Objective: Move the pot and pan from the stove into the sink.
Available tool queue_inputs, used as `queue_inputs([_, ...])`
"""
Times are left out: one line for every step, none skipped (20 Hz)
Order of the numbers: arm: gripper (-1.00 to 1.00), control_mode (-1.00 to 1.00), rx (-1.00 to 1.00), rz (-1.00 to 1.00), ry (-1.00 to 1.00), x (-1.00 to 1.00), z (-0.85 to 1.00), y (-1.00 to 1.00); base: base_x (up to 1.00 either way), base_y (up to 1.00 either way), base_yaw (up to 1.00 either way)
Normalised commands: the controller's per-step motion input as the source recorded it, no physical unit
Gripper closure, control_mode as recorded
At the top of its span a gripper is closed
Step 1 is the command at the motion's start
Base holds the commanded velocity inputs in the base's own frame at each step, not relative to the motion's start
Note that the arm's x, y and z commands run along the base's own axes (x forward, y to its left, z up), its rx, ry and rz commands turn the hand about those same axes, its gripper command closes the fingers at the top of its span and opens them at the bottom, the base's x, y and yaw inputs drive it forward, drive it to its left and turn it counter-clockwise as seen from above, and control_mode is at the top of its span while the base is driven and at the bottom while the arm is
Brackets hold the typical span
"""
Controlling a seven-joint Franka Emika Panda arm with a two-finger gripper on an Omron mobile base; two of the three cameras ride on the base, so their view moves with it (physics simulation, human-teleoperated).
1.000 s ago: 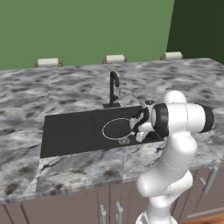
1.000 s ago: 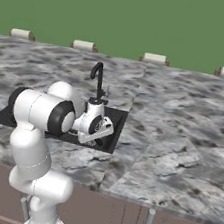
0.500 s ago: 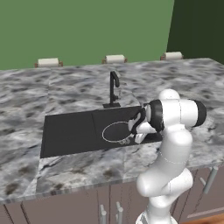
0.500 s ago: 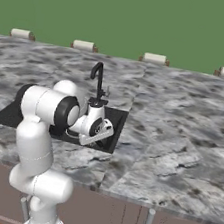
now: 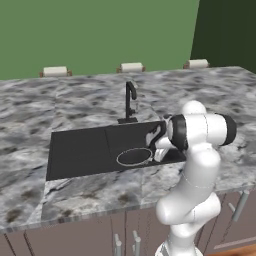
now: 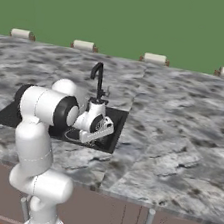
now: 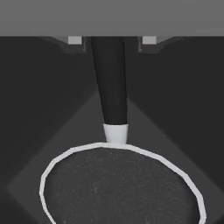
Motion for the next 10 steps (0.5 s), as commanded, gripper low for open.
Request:
queue_inputs([-1.00,-1.00,0.07,0.00,0.07,0.16,0.63,0.01,0.00,0.00,0.00])
queue_inputs([-1.00,-1.00,0.06,0.00,0.07,0.13,0.68,0.00,0.00,0.00,0.00])
queue_inputs([-1.00,-1.00,0.05,0.00,0.06,0.08,0.75,0.00,0.00,0.00,0.00])
queue_inputs([-1.00,-1.00,0.05,0.00,0.07,0.09,0.79,0.00,0.00,0.00,0.00])
queue_inputs([-1.00,-1.00,0.04,0.00,0.07,0.05,0.82,0.00,0.00,0.00,0.00])
queue_inputs([-1.00,-1.00,0.04,0.00,0.08,0.05,0.83,0.00,0.00,0.00,0.00])
queue_inputs([-1.00,-1.00,0.04,0.00,0.08,0.00,0.89,0.00,0.00,0.00,0.00])
queue_inputs([-1.00,-1.00,0.04,0.00,0.07,0.00,0.91,0.00,0.00,0.00,0.00])
queue_inputs([-1.00,-1.00,0.05,0.00,0.06,0.00,0.96,0.00,0.00,0.00,0.00])
queue_inputs([-1.00,-1.00,0.05,0.00,0.08,0.00,0.98,0.00,0.00,0.00,0.00])
